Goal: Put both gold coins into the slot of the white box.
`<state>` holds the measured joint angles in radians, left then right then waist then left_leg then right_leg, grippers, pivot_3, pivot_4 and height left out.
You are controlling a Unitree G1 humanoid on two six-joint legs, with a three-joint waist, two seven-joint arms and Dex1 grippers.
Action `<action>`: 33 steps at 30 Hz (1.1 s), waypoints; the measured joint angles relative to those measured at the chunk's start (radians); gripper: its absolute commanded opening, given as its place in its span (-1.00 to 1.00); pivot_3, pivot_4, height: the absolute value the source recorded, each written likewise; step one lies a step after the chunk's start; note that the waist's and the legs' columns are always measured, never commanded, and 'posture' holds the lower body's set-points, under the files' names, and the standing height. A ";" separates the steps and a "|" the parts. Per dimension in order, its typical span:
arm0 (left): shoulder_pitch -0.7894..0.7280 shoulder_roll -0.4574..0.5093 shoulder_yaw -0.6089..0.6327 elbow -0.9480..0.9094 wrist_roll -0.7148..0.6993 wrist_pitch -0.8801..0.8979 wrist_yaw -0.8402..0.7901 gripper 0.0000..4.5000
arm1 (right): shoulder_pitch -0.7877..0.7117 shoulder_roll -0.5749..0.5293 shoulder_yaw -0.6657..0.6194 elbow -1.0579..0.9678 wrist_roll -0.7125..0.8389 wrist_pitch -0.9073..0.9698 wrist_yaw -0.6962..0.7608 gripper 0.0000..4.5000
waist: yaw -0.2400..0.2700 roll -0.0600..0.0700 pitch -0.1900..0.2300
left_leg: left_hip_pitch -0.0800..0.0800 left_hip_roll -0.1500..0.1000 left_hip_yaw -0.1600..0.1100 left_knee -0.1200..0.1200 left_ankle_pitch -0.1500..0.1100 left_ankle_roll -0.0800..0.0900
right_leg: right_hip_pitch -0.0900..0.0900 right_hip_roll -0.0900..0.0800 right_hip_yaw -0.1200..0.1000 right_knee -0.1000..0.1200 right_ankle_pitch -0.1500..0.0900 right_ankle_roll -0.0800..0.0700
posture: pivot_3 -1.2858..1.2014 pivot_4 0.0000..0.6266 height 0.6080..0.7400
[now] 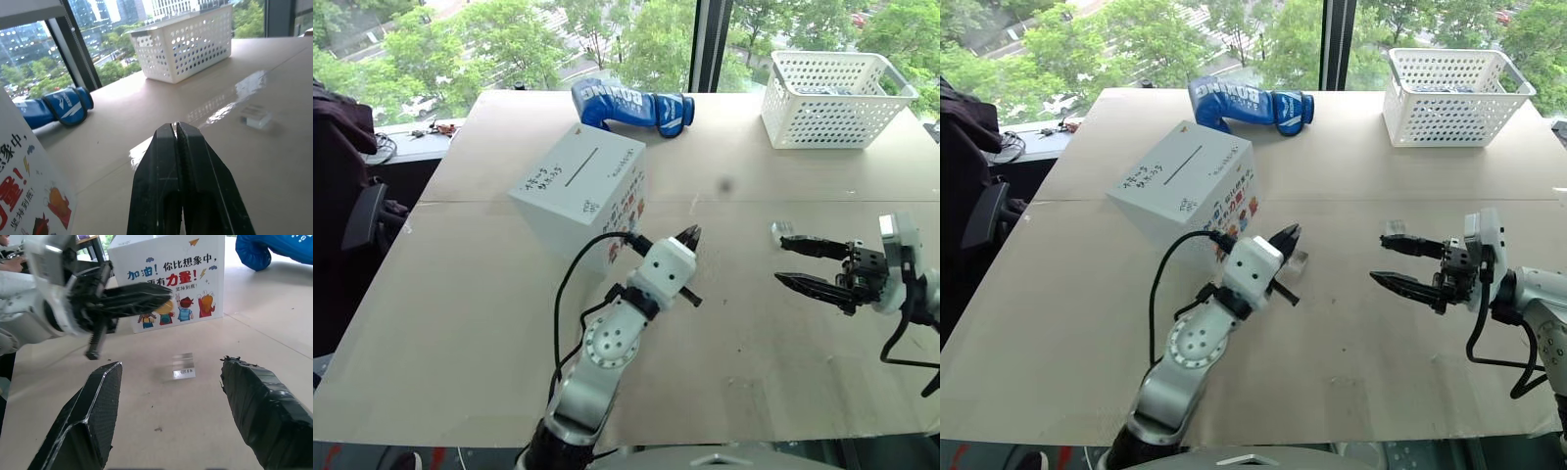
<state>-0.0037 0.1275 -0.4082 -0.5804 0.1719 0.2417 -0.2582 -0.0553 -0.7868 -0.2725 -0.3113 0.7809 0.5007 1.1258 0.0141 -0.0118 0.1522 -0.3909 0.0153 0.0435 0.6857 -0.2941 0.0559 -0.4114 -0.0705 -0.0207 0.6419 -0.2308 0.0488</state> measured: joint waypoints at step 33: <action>-0.277 0.407 0.673 -0.022 -0.854 0.377 0.049 -0.97 | -0.334 0.216 0.155 0.093 -0.085 -0.112 -0.050 0.56 | 0.000 0.000 0.000 | 0.005 0.001 0.002 0.000 0.003 -0.005 | 0.004 0.004 -0.001 0.000 0.000 0.000 | 0.03 -0.52 1.00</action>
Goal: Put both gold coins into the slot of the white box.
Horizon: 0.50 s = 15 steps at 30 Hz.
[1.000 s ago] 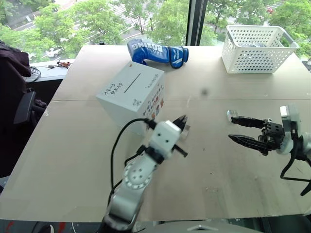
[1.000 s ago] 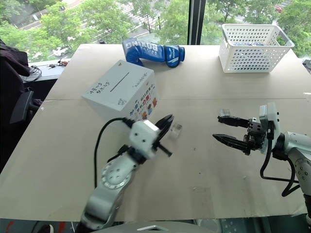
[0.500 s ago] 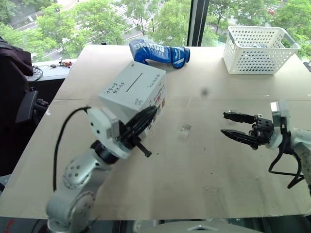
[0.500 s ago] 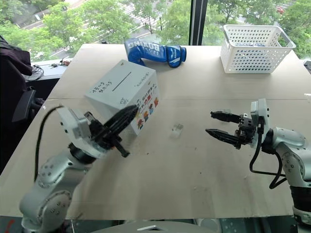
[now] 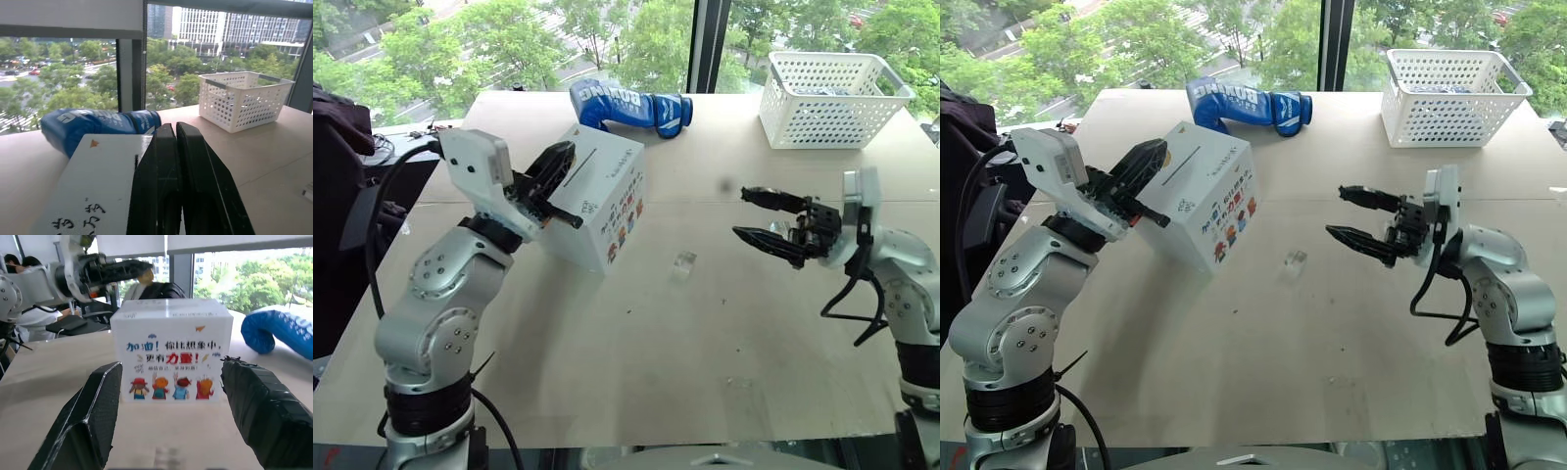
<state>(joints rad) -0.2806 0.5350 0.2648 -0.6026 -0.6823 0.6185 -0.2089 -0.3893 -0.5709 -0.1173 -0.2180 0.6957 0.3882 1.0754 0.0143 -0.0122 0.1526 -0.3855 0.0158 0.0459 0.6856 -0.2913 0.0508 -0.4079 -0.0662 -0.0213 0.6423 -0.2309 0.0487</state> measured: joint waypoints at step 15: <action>-0.034 0.063 -0.073 0.112 0.217 -0.001 -0.045 -0.97 | -0.009 0.027 0.023 0.000 -0.012 -0.006 -0.025 0.56 | 0.001 0.000 0.000 | 0.000 0.000 0.001 -0.001 0.000 0.000 | 0.000 -0.002 0.000 0.000 0.000 0.000 | 0.03 -0.52 1.00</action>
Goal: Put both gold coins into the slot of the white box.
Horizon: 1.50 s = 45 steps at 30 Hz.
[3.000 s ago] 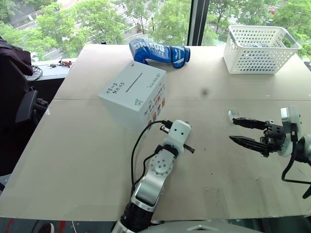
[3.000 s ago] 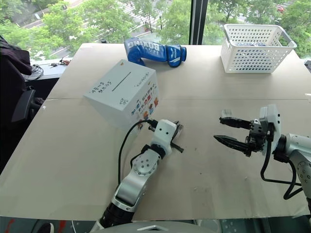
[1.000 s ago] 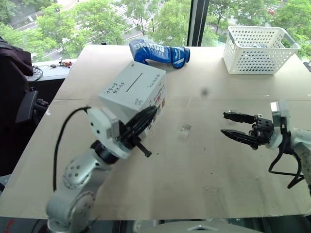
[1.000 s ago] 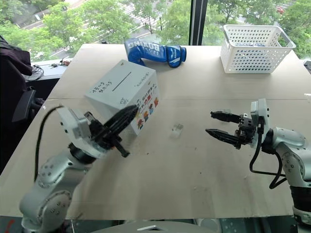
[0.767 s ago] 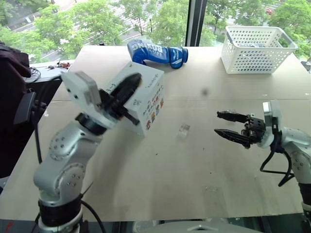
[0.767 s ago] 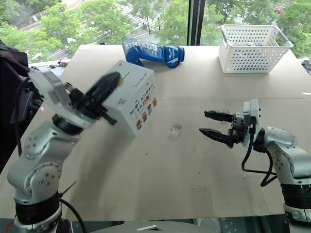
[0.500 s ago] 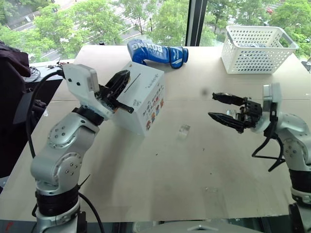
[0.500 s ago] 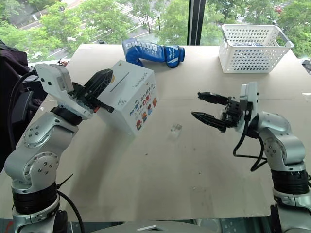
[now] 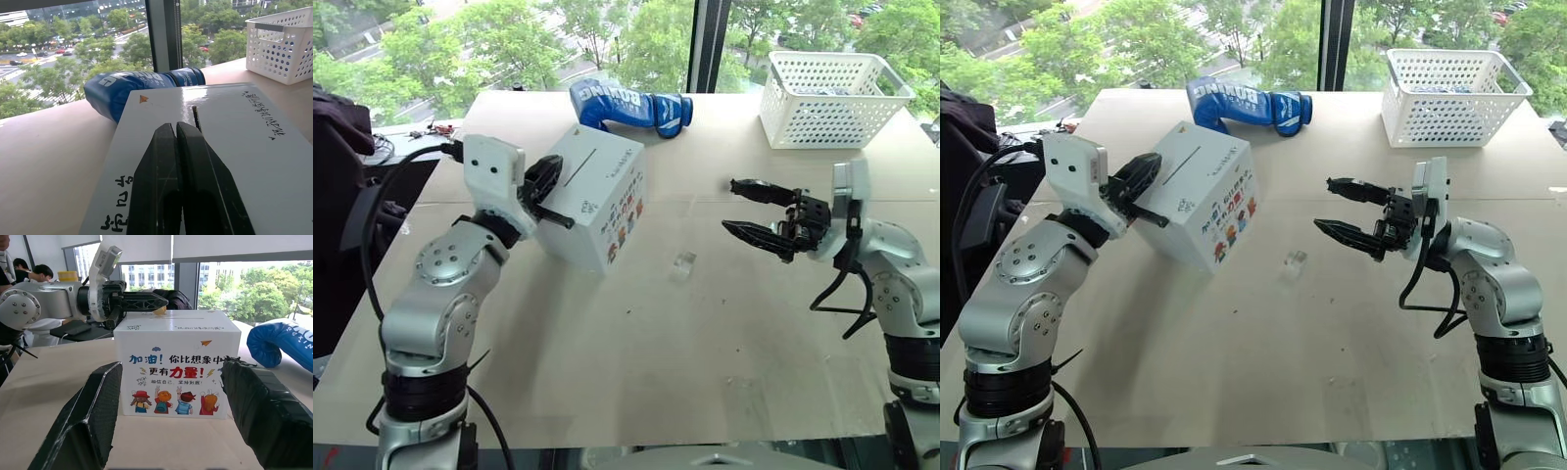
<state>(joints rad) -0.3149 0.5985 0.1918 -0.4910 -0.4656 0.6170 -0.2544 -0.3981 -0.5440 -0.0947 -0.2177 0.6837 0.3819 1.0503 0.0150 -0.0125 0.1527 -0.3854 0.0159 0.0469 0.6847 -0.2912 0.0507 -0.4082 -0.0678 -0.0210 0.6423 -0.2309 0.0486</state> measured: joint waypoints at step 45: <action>-0.284 -0.182 -0.122 -0.004 0.134 0.382 0.105 -0.97 | -0.010 -0.037 -0.024 0.002 -0.008 -0.002 -0.008 0.56 | 0.000 0.000 0.000 | -0.001 -0.002 -0.003 0.000 0.000 0.000 | 0.000 -0.003 -0.003 0.000 0.000 0.000 | 0.03 -0.52 1.00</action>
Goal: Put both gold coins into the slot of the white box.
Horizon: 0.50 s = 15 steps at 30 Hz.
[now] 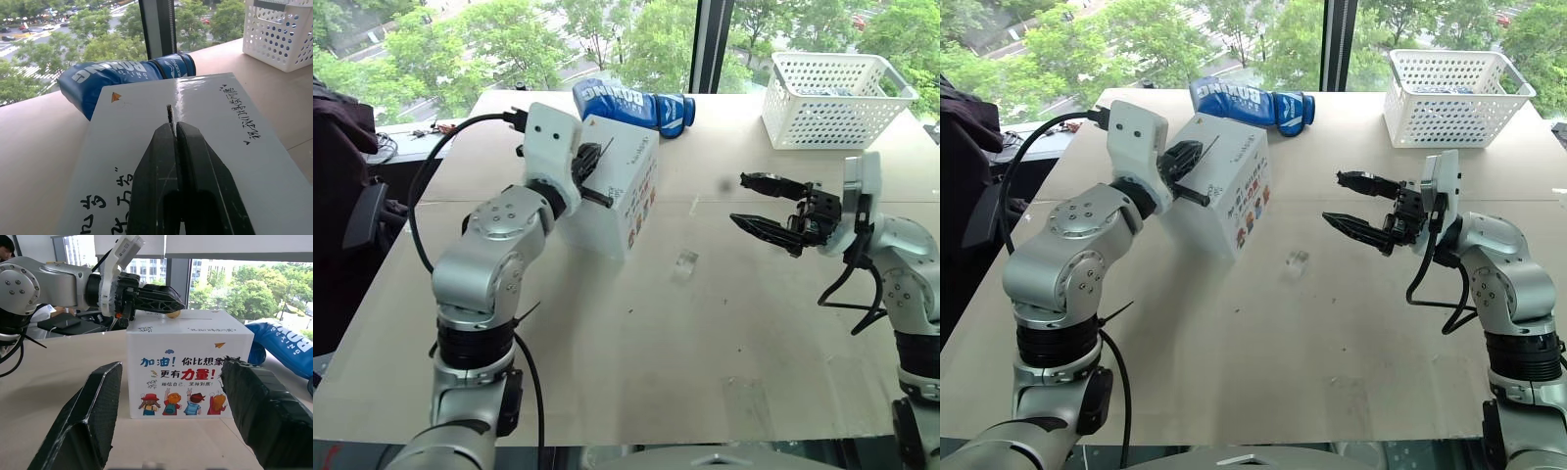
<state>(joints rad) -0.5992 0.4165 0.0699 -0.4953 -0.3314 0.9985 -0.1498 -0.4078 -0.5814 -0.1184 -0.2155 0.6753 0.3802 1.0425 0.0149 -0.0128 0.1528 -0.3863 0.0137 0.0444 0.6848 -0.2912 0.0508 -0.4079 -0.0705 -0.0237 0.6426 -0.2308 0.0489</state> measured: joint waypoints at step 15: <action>-0.027 -0.082 -0.024 -0.007 0.075 0.052 0.100 -0.97 | 0.000 0.000 -0.004 0.001 0.002 0.000 0.000 0.56 | 0.000 0.000 0.000 | 0.001 0.000 0.000 0.000 0.000 0.000 | 0.000 0.000 0.002 0.000 0.000 0.000 | 0.03 -0.52 1.00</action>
<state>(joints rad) -0.6266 0.3340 0.0457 -0.5027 -0.2569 1.0506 -0.0494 -0.4081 -0.5811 -0.1224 -0.2149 0.6769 0.3803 1.0421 0.0147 -0.0126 0.1526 -0.3857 0.0132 0.0447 0.6847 -0.2912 0.0508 -0.4078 -0.0707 -0.0217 0.6427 -0.2308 0.0488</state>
